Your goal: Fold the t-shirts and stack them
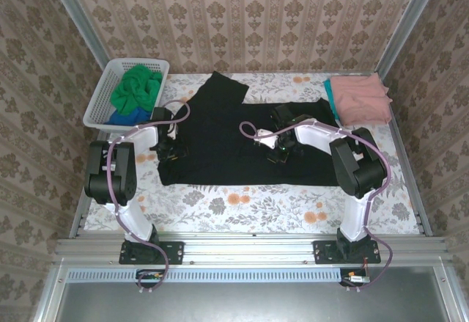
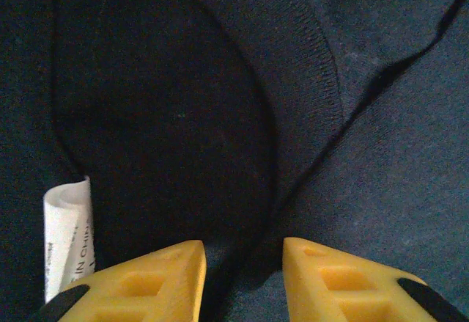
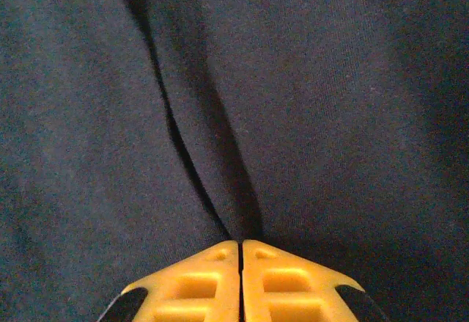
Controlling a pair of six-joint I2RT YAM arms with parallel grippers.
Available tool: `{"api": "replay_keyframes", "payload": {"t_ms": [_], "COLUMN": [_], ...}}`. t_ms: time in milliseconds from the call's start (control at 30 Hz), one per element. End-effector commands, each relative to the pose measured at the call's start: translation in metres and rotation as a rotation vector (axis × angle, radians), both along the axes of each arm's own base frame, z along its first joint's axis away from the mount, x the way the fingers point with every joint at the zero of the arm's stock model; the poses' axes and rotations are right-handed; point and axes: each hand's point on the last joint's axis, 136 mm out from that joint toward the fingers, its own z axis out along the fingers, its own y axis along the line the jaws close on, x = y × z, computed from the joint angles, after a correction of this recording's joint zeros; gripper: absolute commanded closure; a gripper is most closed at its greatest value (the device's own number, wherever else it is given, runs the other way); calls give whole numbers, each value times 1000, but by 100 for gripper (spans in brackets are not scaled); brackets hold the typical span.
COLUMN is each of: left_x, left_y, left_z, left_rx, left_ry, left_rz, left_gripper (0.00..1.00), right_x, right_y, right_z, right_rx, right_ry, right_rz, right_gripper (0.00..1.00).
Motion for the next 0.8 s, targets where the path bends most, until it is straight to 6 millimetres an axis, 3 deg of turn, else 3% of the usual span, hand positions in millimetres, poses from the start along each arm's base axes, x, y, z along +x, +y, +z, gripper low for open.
{"api": "replay_keyframes", "payload": {"t_ms": [0,167,300,367,467,533,633,667,733,767], "left_x": [-12,-14,-15,-14,-11,-9,-6,-5,-2,-1], "left_y": [7,10,13,12,12,16,22,21,17,14], "left_z": [-12,-16,-17,-17,-13,-8,8,15,28,32], "left_rx": [6,2,-4,-8,-4,18,39,40,43,53], "left_ry": [43,52,57,55,50,49,27,8,-43,-65], "left_rz": [8,21,27,26,21,20,33,38,40,31], "left_gripper": [64,64,64,65,65,65,65,64,62,60], "right_x": [-3,-2,3,5,2,10,12,6,-2,-7], "right_y": [-12,-23,-31,-26,-25,-37,-51,-49,-59,-73], "right_z": [18,20,20,17,15,27,54,59,51,40], "right_rx": [-37,-63,-47,-38,-95,-154,-157,-136,-200,-300], "right_ry": [-42,-50,-42,-32,0,-46,-114,-121,-188,-228], "right_rz": [-1,-19,-67,-68,-79,-163,-325,-349,-381,-384], "right_gripper": [92,100,98,70,62,59,45,39,10,7]}}
